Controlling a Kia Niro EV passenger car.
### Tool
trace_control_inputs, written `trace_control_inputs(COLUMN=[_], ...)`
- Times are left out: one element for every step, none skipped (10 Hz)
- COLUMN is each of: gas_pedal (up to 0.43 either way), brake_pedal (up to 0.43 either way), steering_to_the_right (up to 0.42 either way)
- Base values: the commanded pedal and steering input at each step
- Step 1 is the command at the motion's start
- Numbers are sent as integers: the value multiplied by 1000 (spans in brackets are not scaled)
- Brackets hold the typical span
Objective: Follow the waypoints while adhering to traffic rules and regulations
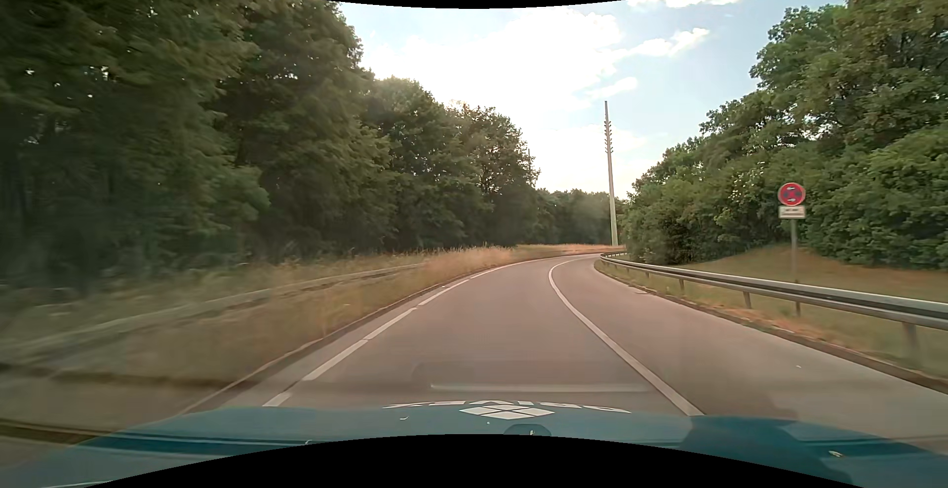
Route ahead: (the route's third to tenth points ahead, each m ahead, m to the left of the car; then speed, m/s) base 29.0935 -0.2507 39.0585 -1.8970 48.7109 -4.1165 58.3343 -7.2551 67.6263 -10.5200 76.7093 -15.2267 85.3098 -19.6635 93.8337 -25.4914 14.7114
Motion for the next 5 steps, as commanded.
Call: trace_control_inputs(gas_pedal=[197, 197, 197, 197, 197], brake_pedal=[0, 0, 0, 0, 0], steering_to_the_right=[21, 20, 19, 19, 19])
